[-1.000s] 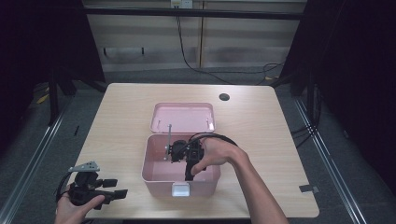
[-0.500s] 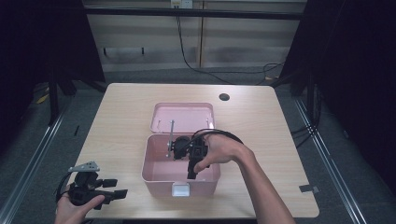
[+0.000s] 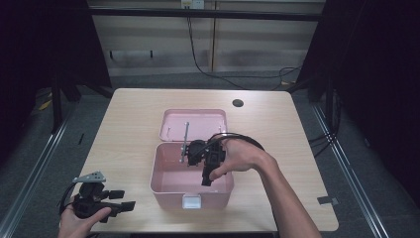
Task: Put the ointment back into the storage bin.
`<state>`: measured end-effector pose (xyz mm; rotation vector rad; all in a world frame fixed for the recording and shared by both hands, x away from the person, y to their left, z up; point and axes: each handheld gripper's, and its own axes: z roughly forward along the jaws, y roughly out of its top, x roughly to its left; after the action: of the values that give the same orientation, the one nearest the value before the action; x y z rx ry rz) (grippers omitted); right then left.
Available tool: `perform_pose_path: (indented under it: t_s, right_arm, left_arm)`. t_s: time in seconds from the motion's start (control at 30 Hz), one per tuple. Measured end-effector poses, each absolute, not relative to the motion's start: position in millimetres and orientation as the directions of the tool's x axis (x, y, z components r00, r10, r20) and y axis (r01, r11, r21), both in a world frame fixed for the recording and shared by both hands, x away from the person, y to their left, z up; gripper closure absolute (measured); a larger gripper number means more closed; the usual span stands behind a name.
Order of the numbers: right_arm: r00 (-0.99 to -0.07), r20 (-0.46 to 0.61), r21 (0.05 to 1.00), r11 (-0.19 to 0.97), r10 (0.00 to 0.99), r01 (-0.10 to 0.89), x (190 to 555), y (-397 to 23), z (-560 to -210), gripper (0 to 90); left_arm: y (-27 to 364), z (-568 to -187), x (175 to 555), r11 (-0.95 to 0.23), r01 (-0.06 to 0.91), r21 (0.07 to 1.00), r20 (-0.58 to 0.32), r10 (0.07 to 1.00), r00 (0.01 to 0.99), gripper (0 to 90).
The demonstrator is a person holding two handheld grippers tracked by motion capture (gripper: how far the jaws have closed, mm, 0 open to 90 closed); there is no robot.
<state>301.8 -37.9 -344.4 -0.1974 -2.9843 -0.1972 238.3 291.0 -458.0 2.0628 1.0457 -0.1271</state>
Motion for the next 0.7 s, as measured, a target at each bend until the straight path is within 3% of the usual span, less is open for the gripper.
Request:
perform_pose_path:
  t_s: [0.7]
  right_arm:
    - [-0.979,0.109,0.143,0.972,0.170,0.185,290.8,-70.8,-316.5,67.1]
  left_arm:
    - [290.9,-458.2,238.5,-0.338,0.716,0.610,-0.414,0.635,0.652,27.1]
